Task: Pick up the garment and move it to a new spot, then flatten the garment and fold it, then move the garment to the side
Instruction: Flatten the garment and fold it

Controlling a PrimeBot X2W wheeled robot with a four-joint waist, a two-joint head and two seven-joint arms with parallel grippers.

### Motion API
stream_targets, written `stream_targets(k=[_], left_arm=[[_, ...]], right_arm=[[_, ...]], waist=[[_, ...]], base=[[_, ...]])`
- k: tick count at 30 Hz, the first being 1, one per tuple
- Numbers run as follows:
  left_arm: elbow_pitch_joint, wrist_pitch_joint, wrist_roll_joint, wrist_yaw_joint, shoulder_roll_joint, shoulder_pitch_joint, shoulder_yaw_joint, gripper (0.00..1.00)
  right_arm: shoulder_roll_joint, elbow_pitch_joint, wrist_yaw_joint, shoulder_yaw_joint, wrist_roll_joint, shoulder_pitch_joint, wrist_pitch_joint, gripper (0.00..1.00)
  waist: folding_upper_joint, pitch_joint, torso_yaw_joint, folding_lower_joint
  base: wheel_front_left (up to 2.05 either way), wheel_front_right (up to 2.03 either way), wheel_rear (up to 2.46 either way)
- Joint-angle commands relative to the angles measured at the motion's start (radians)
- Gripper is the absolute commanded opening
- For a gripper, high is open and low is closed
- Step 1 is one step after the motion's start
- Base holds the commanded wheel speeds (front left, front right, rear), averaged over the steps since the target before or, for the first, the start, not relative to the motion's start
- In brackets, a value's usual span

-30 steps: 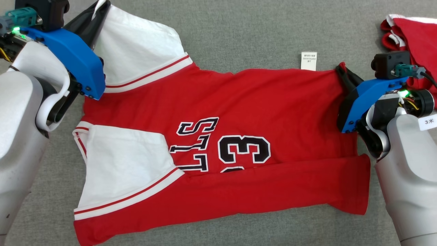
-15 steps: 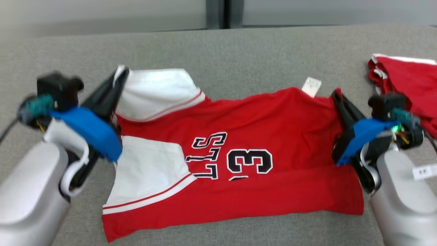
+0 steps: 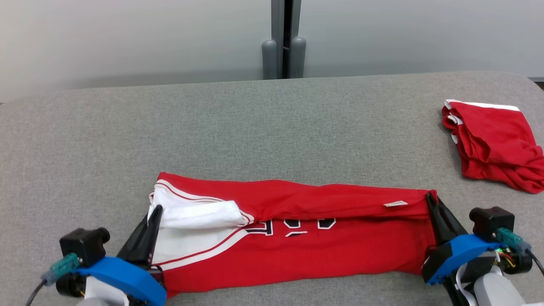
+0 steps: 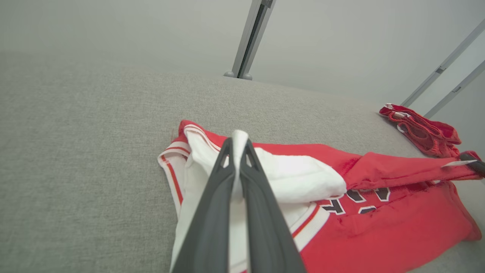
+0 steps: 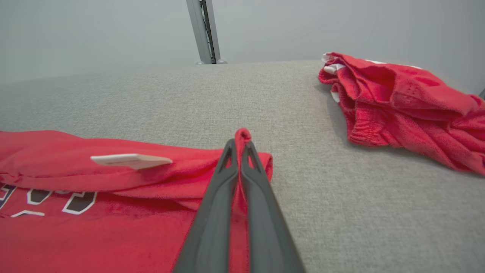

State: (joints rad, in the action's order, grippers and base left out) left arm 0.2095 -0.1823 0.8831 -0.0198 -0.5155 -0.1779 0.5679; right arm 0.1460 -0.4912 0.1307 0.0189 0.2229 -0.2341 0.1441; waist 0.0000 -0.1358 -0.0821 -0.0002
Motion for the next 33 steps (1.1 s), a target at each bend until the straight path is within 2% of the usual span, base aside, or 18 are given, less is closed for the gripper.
stream_targets(k=[1, 3, 4, 5, 6, 7, 8, 12, 20, 25, 33], left_arm=[[0.007, -0.01, 0.009, -0.006, 0.006, 0.012, 0.0, 0.0], [0.027, -0.026, 0.021, -0.013, 0.02, 0.036, -0.002, 0.0], [0.038, -0.035, 0.024, -0.014, 0.024, 0.045, -0.007, 0.0], [0.048, -0.044, 0.026, -0.017, 0.03, 0.054, -0.012, 0.14], [0.058, -0.052, 0.03, -0.021, 0.038, 0.064, -0.017, 0.43], [0.068, -0.059, 0.03, -0.026, 0.043, 0.073, -0.021, 0.95], [0.075, -0.063, 0.029, -0.03, 0.049, 0.079, -0.025, 1.0], [0.079, -0.078, 0.027, -0.036, 0.077, 0.106, -0.062, 1.0], [-0.017, -0.083, -0.126, 0.033, 0.129, 0.146, -0.227, 1.0], [-0.052, -0.084, -0.224, 0.053, 0.173, 0.157, -0.282, 1.0], [-0.042, -0.084, -0.297, 0.039, 0.228, 0.174, -0.314, 1.0]], right_arm=[[-0.005, 0.009, 0.0, -0.006, -0.01, 0.02, 0.008, 0.06], [-0.014, 0.021, 0.0, -0.019, -0.027, 0.041, 0.016, 0.28], [-0.02, 0.025, 0.0, -0.026, -0.036, 0.052, 0.023, 0.45], [-0.025, 0.03, 0.0, -0.035, -0.045, 0.063, 0.027, 1.0], [-0.032, 0.034, 0.0, -0.045, -0.052, 0.072, 0.032, 1.0], [-0.039, 0.039, 0.0, -0.055, -0.059, 0.082, 0.037, 1.0], [-0.046, 0.042, 0.0, -0.063, -0.066, 0.091, 0.04, 1.0], [-0.069, 0.052, 0.0, -0.098, -0.08, 0.133, 0.049, 1.0], [-0.089, 0.081, 0.0, -0.177, -0.124, 0.159, 0.041, 1.0], [-0.095, 0.072, 0.0, -0.203, -0.152, 0.15, 0.006, 1.0], [-0.096, -0.045, 0.0, -0.199, -0.127, 0.142, -0.014, 1.0]], waist=[[0.0, 0.001, 0.0, 0.0002], [0.0, 0.003, 0.0, 0.0002], [0.0, 0.004, 0.0, 0.0002], [0.0, 0.005, 0.0, 0.0002], [0.0, 0.007, 0.0, 0.0002], [0.0, 0.009, 0.0, 0.0002], [0.0, 0.01, 0.001, 0.0002], [0.0, 0.021, 0.005, 0.0002], [0.0, 0.039, 0.03, 0.0002], [0.0, 0.042, 0.053, 0.0002], [0.0, 0.036, 0.087, 0.0002]], base=[[0.0, 0.0, 0.0], [0.0, 0.0, 0.0], [0.0, 0.0, 0.0], [0.0, 0.0, 0.0], [0.0, 0.0, 0.0], [0.0, 0.0, 0.0], [0.0, 0.0, 0.0], [0.0, 0.0, 0.0], [0.0, 0.0, 0.0], [0.0, 0.0, 0.0], [0.0, 0.0, 0.0]])
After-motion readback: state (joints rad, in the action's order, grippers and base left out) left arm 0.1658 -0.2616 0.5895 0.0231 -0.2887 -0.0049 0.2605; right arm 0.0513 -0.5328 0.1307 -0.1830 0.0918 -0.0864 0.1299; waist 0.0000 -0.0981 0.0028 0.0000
